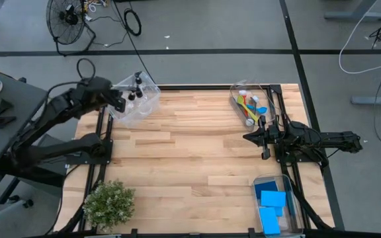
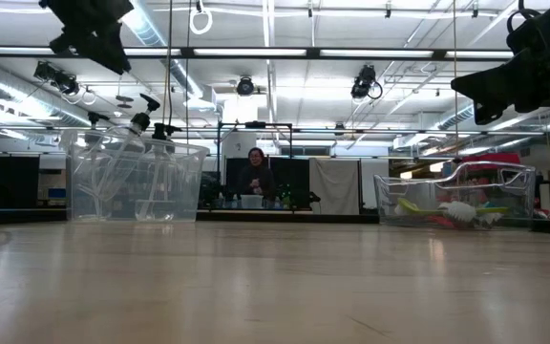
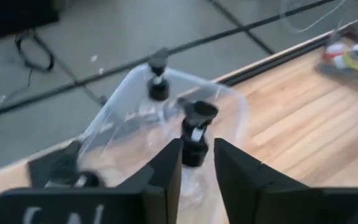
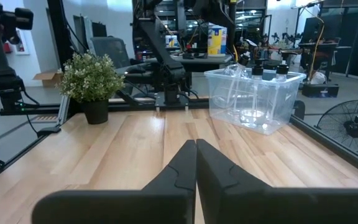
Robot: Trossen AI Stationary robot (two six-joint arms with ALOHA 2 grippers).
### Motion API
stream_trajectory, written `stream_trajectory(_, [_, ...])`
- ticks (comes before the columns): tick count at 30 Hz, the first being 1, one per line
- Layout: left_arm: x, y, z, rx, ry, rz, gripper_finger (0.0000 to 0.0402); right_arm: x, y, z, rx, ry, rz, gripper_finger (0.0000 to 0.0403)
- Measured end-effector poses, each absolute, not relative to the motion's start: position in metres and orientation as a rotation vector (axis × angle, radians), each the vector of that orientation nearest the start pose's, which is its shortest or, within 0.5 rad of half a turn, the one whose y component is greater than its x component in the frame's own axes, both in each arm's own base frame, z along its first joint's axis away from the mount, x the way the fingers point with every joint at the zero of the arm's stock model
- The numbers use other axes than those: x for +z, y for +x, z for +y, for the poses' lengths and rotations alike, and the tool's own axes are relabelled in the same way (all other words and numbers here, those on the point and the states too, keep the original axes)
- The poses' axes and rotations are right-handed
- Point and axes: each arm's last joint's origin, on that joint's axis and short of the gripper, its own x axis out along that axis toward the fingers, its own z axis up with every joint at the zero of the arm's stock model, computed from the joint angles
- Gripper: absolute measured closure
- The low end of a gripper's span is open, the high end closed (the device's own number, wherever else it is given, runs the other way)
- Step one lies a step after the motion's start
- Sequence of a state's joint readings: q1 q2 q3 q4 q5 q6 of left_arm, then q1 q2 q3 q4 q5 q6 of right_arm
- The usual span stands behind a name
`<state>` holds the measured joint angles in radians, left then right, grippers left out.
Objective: Pick & Place Kitchen Sink Supplies
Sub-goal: Return to Home Position
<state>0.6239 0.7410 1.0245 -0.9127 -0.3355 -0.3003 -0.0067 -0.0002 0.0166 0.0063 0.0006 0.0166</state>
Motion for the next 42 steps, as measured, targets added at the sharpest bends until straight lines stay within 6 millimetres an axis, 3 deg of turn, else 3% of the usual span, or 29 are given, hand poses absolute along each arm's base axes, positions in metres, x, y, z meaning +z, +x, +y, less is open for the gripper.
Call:
stream_trajectory(7, [0.317, 0.104, 0.083, 0.890, -0.279, 0.423, 0.0350, 0.170, 0.097, -0.001, -0.007, 0.017, -0.023, 0.0392])
stream_trajectory(15, [0.300, 0.109, 0.087, 0.868, -0.234, 0.439, 0.0382, 0.170, 0.097, -0.001, -0.007, 0.017, -0.023, 0.0392])
stream_trajectory(19, [0.301, 0.110, 0.087, 0.844, -0.244, 0.423, 0.0341, 0.170, 0.097, -0.001, -0.007, 0.017, -0.023, 0.0392])
stream_trajectory(27, [0.295, 0.112, 0.090, 0.902, -0.239, 0.476, 0.0188, 0.170, 0.097, -0.001, -0.007, 0.017, -0.023, 0.0392])
stream_trajectory(31, [0.291, 0.117, 0.094, 0.918, -0.241, 0.511, 0.0132, 0.170, 0.097, -0.001, -0.007, 0.017, -0.023, 0.0392])
stream_trajectory(35, [0.288, 0.120, 0.097, 0.961, -0.231, 0.539, 0.0105, 0.170, 0.097, -0.001, -0.007, 0.017, -0.023, 0.0392])
stream_trajectory(42, [0.281, 0.126, 0.104, 1.007, -0.243, 0.585, 0.0099, 0.170, 0.097, -0.001, -0.007, 0.017, -0.023, 0.0392])
